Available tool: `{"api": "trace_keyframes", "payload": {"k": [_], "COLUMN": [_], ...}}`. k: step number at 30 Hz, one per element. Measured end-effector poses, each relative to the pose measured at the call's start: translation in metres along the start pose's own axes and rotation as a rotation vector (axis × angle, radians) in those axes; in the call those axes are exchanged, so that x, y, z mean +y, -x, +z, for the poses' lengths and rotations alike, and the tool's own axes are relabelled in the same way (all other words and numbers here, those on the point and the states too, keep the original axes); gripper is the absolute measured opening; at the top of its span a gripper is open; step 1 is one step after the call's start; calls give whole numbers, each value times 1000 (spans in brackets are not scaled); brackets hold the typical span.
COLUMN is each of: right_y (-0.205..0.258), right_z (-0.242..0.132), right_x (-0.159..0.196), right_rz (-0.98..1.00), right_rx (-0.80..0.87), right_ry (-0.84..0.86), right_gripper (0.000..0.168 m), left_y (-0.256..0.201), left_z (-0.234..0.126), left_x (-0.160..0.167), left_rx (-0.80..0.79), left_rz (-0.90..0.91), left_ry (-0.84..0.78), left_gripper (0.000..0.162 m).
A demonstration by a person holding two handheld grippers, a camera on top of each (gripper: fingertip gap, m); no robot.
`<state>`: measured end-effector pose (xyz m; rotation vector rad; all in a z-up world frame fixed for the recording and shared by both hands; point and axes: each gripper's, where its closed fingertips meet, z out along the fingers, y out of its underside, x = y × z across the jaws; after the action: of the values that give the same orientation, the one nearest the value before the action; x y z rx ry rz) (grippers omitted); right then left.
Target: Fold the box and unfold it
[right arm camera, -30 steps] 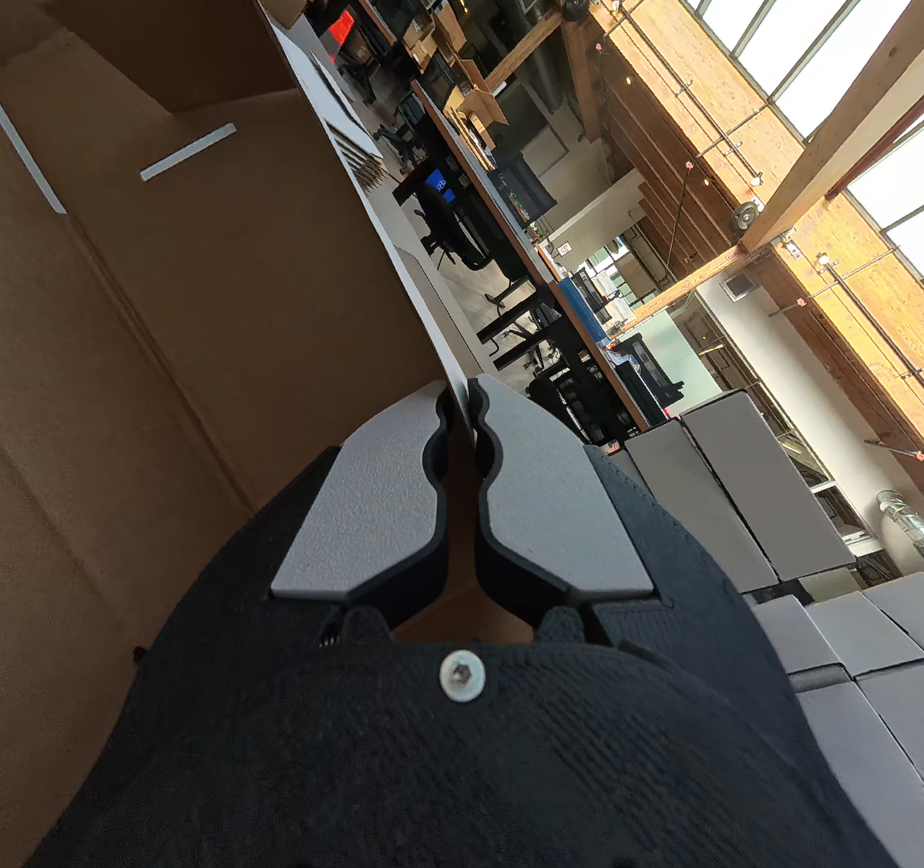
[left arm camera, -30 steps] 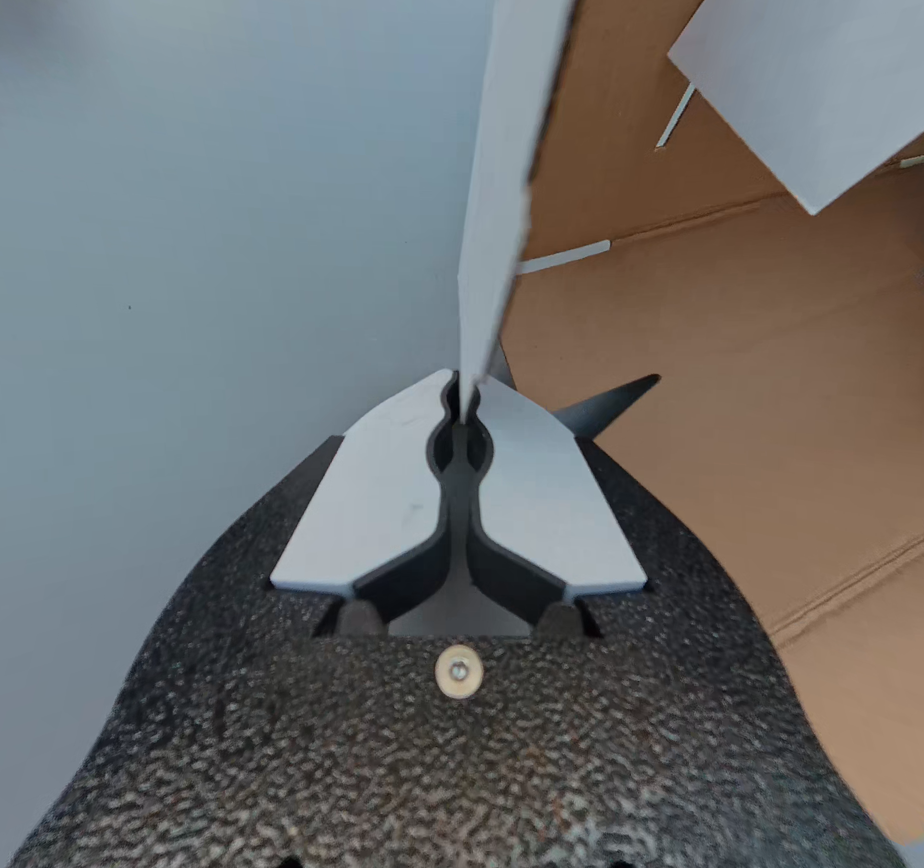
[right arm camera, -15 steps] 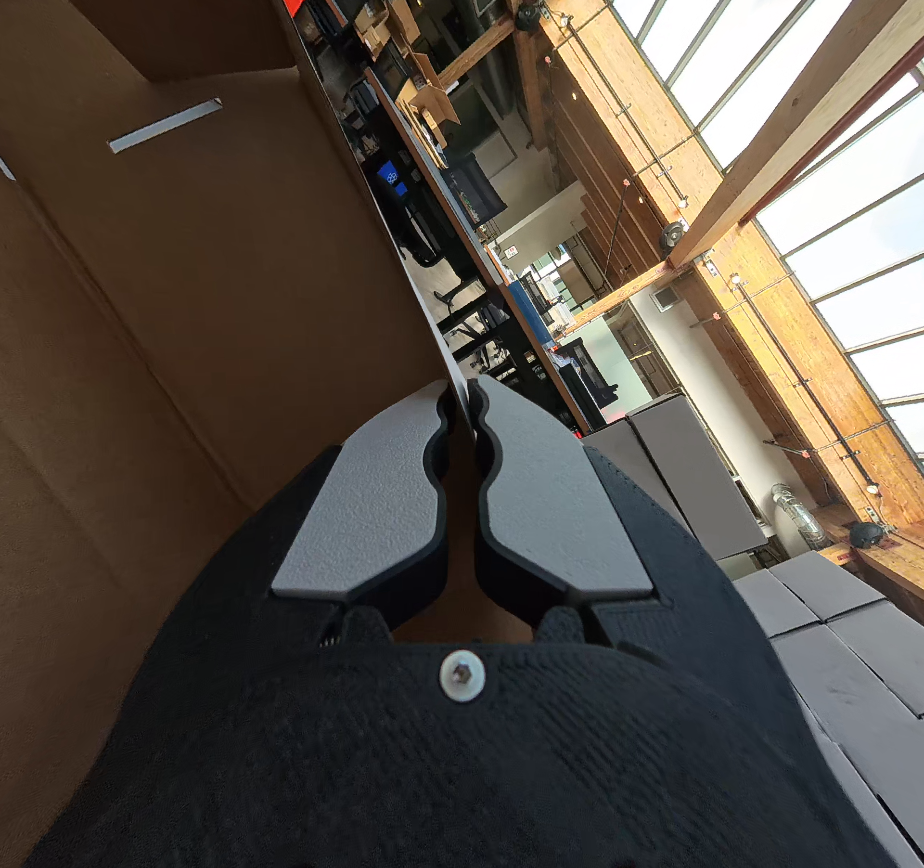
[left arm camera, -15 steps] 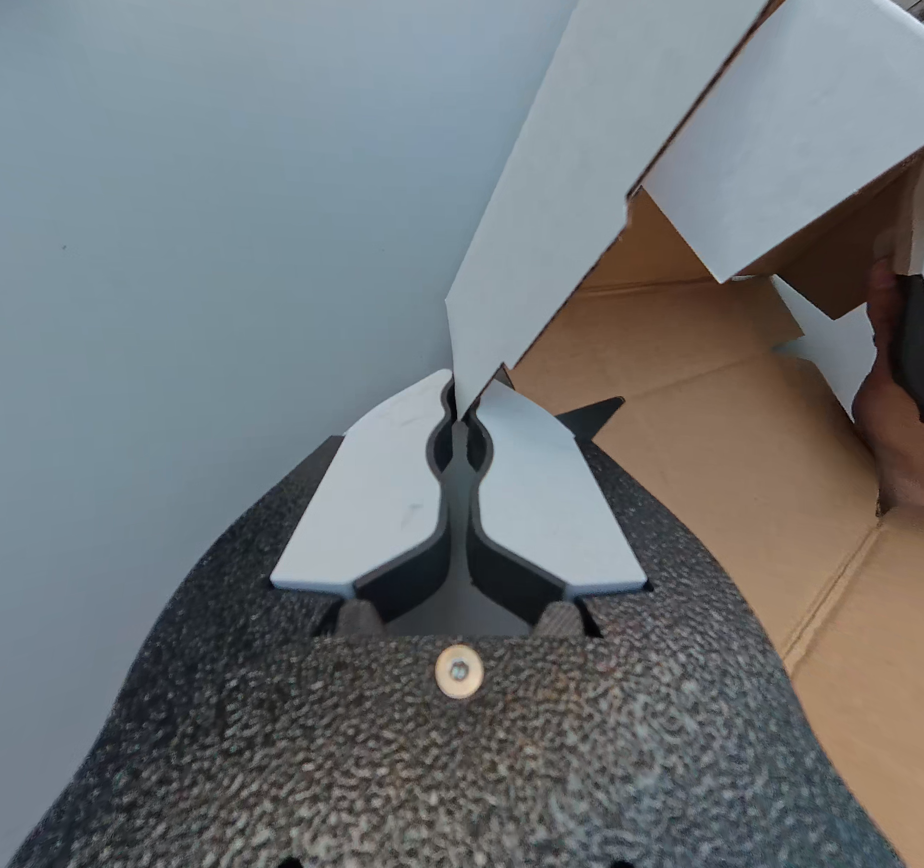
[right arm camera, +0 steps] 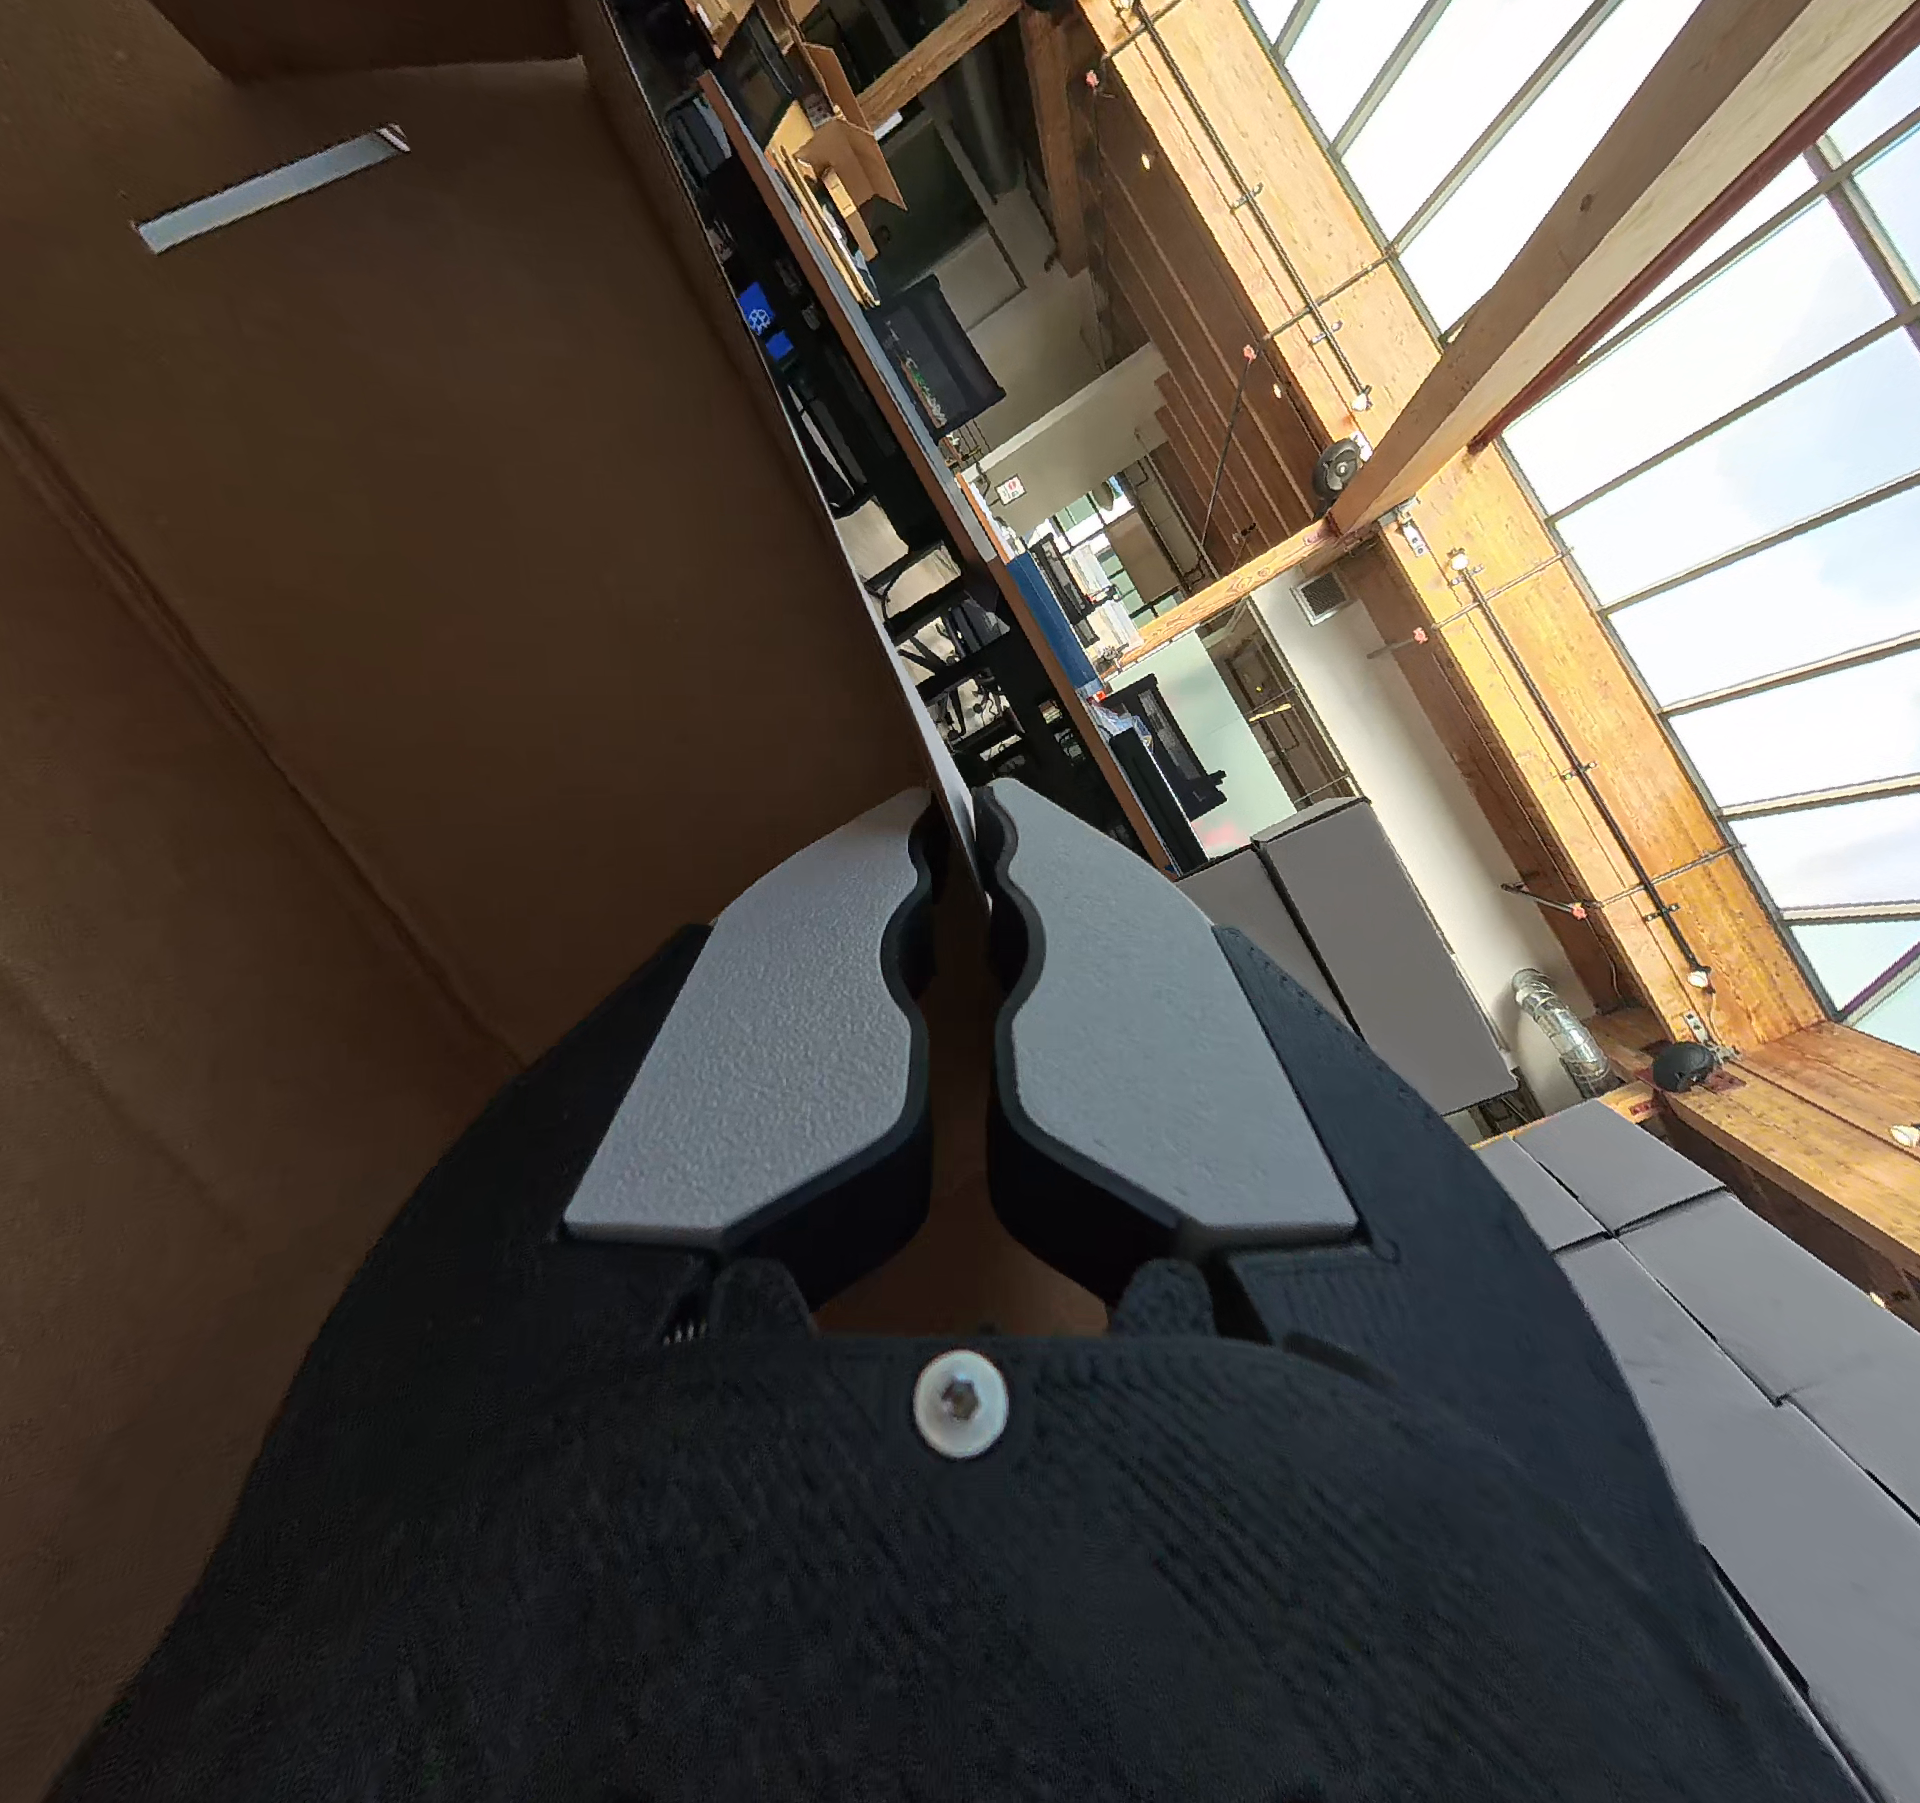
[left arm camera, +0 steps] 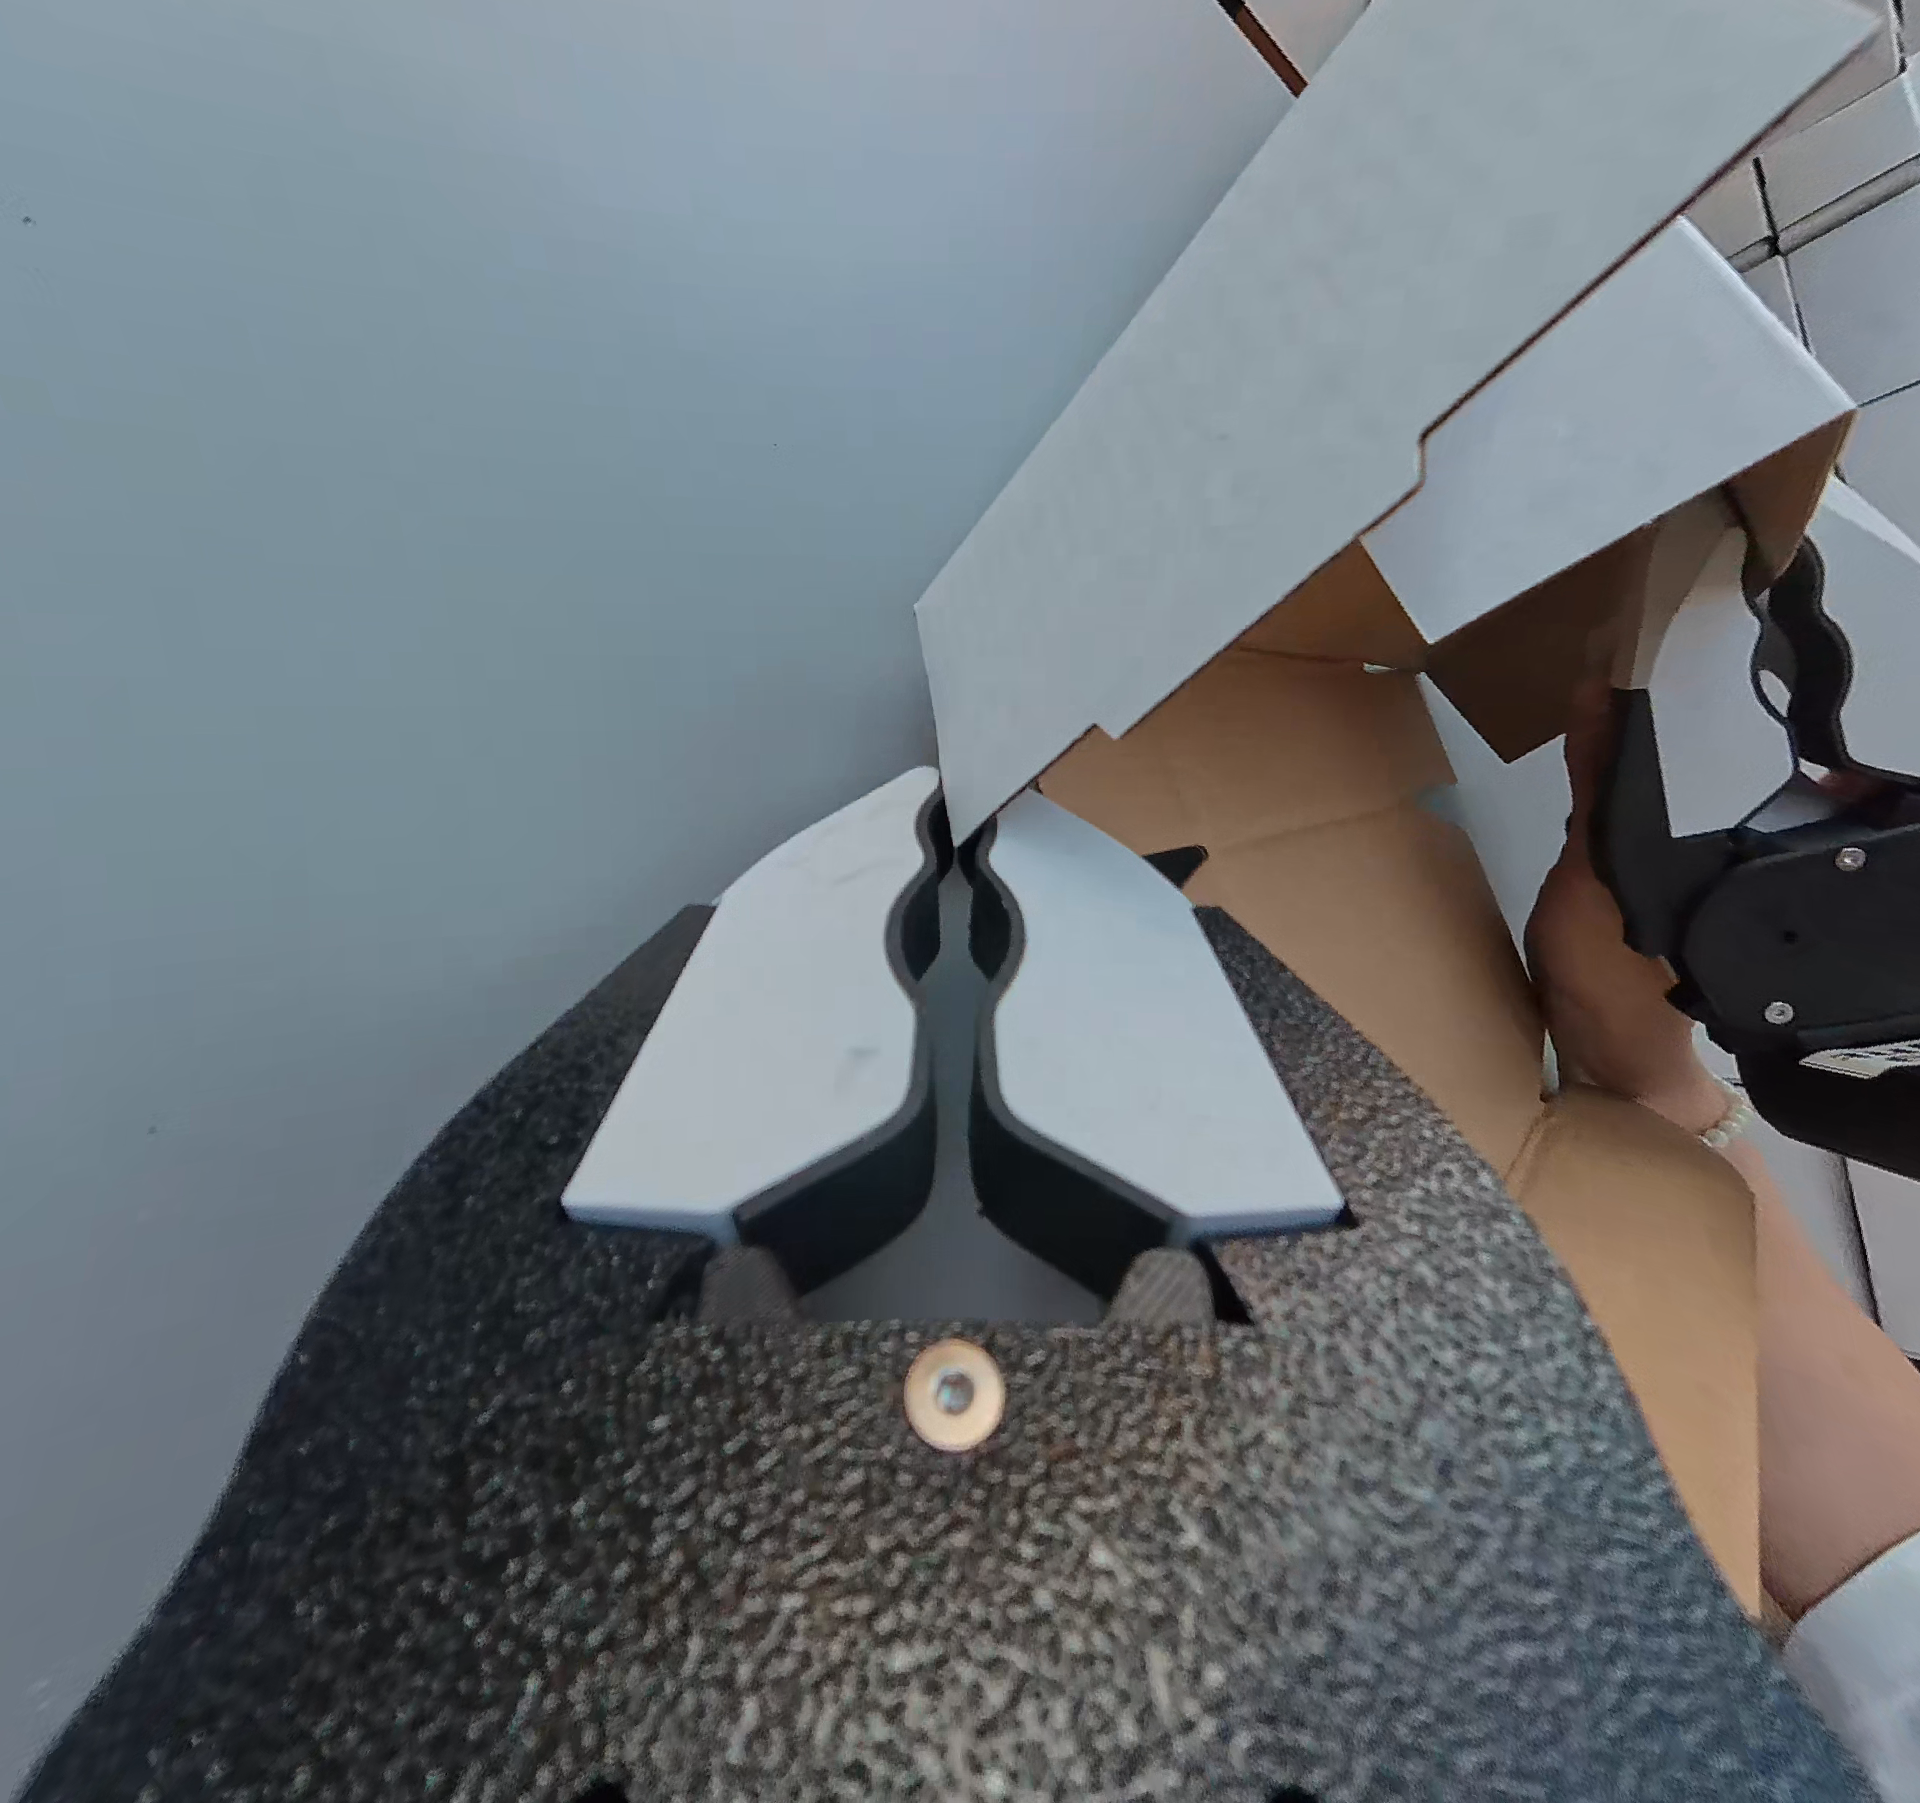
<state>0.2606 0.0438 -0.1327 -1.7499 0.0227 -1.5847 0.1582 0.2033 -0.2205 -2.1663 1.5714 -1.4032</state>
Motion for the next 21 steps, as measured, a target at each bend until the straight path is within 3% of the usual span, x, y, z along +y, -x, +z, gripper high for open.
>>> {"api": "trace_keyframes", "payload": {"k": [1,9,21], "right_y": [0,0,1], "right_z": [0,1,0], "right_x": [0,1,0], "right_rz": [-2,12,17], "right_rx": [3,12,-10], "right_ry": [5,18,-16], "right_gripper": [5,5,5], "left_y": [0,-2,-4], "left_z": [-1,-4,-8], "left_x": [1,3,8], "left_rx": [-7,20,12], "left_rz": [-2,-89,31], "left_ry": [-6,-56,-37], "left_gripper": [0,0,0]}}
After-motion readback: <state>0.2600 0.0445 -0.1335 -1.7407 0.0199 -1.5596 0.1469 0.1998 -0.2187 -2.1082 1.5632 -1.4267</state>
